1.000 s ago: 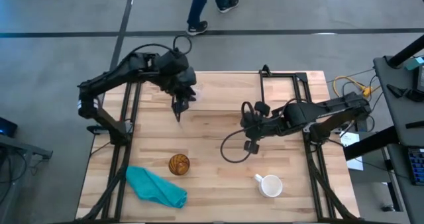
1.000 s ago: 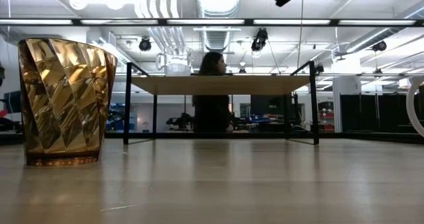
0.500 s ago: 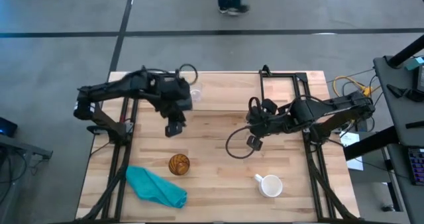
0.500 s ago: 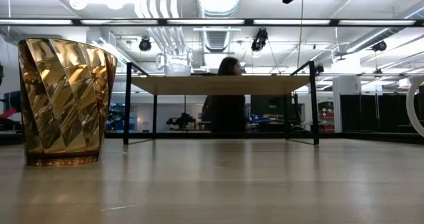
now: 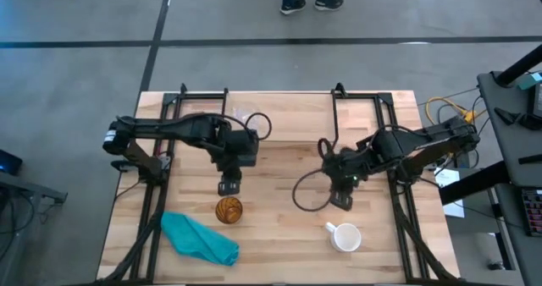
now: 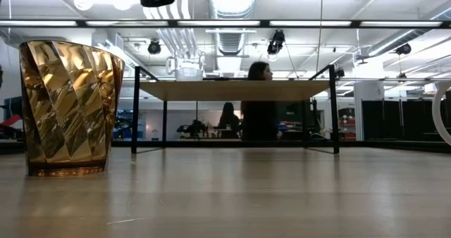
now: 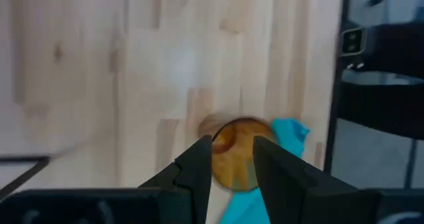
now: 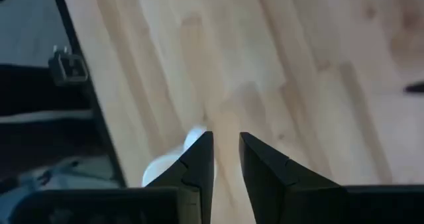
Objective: Stack small to large cups/mugs on shelf
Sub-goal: Put the white mug on the shelf
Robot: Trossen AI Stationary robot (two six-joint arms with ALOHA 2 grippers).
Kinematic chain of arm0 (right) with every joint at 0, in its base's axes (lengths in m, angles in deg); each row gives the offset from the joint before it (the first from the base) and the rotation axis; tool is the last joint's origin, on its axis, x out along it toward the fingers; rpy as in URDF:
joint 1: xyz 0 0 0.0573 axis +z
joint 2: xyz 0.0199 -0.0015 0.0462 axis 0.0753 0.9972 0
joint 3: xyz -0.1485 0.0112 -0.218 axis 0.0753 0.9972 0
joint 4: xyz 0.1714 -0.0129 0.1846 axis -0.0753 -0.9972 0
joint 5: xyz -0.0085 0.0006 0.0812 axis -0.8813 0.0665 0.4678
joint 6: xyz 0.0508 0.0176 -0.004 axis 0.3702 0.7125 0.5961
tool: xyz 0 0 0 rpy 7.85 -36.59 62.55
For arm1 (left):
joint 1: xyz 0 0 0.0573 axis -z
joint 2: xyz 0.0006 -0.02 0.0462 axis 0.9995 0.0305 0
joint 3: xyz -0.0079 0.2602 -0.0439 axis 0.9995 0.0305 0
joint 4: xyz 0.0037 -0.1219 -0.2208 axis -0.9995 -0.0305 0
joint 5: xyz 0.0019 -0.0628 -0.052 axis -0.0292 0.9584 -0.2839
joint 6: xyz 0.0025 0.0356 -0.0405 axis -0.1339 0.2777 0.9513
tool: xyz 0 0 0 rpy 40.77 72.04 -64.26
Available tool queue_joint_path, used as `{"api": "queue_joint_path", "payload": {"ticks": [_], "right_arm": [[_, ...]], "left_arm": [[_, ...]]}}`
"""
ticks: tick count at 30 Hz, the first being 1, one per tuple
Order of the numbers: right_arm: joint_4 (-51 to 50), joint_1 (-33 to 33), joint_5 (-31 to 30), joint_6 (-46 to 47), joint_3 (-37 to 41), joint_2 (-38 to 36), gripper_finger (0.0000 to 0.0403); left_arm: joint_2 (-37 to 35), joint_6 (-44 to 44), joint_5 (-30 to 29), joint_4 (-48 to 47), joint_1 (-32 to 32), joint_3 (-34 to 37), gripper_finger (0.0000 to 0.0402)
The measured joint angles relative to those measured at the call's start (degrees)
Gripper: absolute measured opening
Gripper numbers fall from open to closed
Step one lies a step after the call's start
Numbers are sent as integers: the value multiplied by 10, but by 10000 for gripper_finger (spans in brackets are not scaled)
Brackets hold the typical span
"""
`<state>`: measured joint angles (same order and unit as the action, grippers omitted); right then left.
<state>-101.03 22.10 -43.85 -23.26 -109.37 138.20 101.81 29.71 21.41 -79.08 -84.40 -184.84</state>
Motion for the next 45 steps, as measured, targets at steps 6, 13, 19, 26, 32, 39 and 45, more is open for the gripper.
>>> {"api": "queue_joint_path", "payload": {"ticks": [6, 13, 19, 26, 32, 39, 45], "right_arm": [[-26, 59, 12, 24, 7, 0, 68], [-24, 143, 13, 119, 63, 0, 68], [-9, 190, 14, 251, 112, 0, 68], [142, 200, 72, 319, 186, 1, 68], [139, 200, 72, 384, 235, 1, 68], [150, 200, 72, 401, 251, 1, 68], [158, 200, 72, 397, 245, 0, 68]], "left_arm": [[1, 34, 3, 59, 0, 0, 95], [-1, 73, 5, 117, 0, -8, 95], [-2, 99, 5, 150, 0, -20, 95], [-3, 105, 5, 163, 0, -24, 95], [-3, 105, 5, 163, 0, -24, 95], [-4, 103, 6, 163, 0, -24, 95], [-4, 103, 6, 163, 0, -24, 96]]}}
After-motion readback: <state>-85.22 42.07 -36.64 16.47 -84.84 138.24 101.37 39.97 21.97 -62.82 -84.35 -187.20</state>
